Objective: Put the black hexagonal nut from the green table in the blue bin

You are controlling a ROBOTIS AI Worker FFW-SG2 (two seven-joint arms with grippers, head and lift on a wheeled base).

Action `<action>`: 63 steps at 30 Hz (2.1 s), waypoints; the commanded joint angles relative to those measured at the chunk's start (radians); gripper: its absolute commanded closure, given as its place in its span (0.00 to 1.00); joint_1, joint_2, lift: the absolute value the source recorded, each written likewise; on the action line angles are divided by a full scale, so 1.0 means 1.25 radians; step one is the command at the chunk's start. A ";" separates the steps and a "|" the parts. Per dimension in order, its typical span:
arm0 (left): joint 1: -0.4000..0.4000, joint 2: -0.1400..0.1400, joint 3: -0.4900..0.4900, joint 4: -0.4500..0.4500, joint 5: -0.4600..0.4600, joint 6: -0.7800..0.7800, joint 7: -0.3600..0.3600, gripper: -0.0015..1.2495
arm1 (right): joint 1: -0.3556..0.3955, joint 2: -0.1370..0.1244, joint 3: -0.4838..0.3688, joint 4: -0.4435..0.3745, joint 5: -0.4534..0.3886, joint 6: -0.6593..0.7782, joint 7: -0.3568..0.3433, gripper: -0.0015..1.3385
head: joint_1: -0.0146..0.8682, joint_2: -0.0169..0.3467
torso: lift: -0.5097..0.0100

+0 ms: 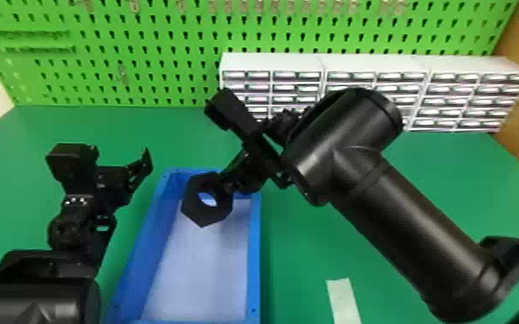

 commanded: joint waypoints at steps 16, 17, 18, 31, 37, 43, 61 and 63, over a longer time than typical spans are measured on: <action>0.000 0.000 0.002 -0.002 0.000 0.000 0.000 0.19 | -0.003 -0.006 0.029 0.033 -0.035 -0.029 -0.015 0.75 | 0.79 0.19 | 0.79; 0.001 0.000 0.003 -0.001 0.000 0.000 0.000 0.20 | -0.003 -0.006 0.030 0.033 -0.035 -0.029 -0.015 0.73 | 0.79 0.19 | 0.79; 0.001 0.001 0.002 -0.002 0.000 0.000 0.000 0.19 | -0.003 -0.006 0.030 0.033 -0.035 -0.031 -0.015 0.70 | 0.79 0.19 | 0.79; 0.001 0.001 0.002 -0.002 0.000 0.000 0.000 0.20 | -0.003 -0.007 0.030 0.037 -0.036 -0.033 -0.015 0.37 | 0.79 0.19 | 0.79; 0.001 0.001 0.001 -0.002 0.000 0.000 0.000 0.20 | -0.003 -0.008 0.029 0.038 -0.037 -0.033 -0.015 0.28 | 0.79 0.19 | 0.79; 0.001 0.001 0.002 -0.002 0.000 0.000 0.000 0.20 | -0.003 -0.008 0.029 0.038 -0.037 -0.033 -0.015 0.25 | 0.79 0.19 | 0.79; 0.003 0.001 0.002 -0.002 0.000 0.000 0.000 0.20 | 0.004 -0.015 -0.011 0.002 -0.037 -0.011 -0.014 0.25 | 0.79 0.19 | 0.79; 0.004 0.001 0.003 -0.002 0.001 0.000 0.000 0.20 | 0.009 -0.019 -0.028 -0.022 -0.020 0.000 -0.008 0.25 | 0.79 0.19 | 0.79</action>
